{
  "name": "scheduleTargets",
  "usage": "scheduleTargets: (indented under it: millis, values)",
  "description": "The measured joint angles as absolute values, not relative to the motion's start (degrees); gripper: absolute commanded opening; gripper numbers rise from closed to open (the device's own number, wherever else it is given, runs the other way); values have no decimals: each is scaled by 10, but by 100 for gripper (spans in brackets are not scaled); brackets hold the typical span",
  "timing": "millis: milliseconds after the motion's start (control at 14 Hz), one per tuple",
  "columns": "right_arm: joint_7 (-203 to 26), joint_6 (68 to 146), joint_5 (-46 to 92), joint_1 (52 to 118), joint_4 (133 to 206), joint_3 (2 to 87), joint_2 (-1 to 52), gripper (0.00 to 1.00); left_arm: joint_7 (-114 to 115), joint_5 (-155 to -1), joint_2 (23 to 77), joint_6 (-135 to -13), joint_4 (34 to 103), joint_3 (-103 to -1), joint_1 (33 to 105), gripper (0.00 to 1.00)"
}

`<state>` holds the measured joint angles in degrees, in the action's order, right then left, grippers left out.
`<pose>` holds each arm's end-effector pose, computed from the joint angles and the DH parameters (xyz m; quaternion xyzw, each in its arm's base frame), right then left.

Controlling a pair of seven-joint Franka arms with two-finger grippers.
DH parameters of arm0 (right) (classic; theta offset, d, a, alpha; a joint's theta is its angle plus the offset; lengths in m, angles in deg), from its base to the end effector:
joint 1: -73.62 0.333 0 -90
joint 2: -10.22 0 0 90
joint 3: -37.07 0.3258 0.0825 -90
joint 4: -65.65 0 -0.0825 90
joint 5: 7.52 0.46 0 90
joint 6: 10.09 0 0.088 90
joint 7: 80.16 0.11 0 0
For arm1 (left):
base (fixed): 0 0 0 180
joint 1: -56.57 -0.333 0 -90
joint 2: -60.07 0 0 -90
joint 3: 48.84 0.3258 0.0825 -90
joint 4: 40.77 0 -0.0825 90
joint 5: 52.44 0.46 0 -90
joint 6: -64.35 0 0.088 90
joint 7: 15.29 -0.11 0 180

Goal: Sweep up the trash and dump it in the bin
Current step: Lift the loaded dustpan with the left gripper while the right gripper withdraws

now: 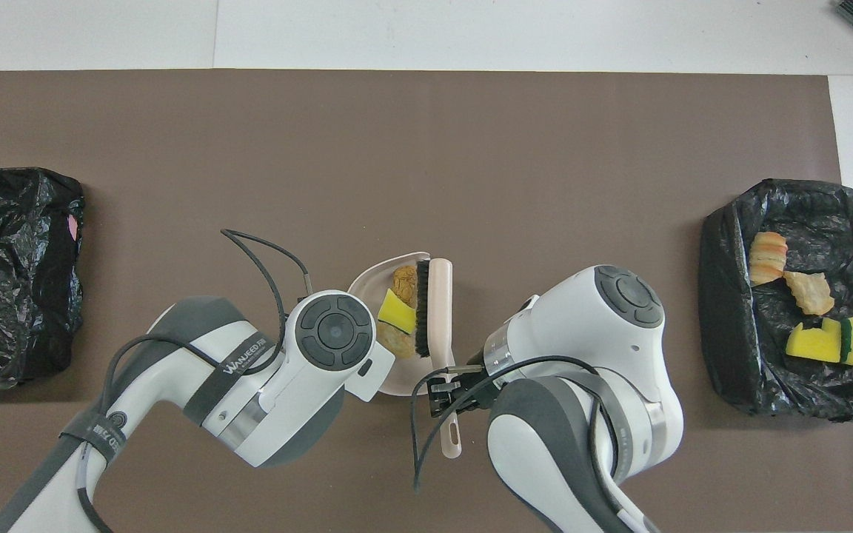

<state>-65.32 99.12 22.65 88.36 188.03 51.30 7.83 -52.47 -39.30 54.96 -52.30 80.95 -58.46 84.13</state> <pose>0.4886 0.3140 0.3866 -0.9685 -0.0101 0.1706 0.1811 0.4838 -0.3499 0.3184 -0.7525 0.6466 0.0871 0.0899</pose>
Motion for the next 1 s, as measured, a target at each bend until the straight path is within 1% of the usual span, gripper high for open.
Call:
scheduleTargets:
  millis: [427,641,712,783,997]
  values:
    - [-582,934,101,891,1880,520,32,0,-525,-393,550,-527,812,-581,838,0]
    - [-606,924,56,887,1885,518,28,0,-525,-393,550,-529,815,-581,838,0]
    - [-626,926,24,882,1887,518,35,0,-525,-393,550,-530,816,-581,838,0]
    - [-642,939,-10,879,1888,517,54,0,-525,-393,550,-530,816,-581,838,0]
    - [-657,984,-24,891,1878,520,133,0,-525,-393,550,-530,816,-580,836,0]
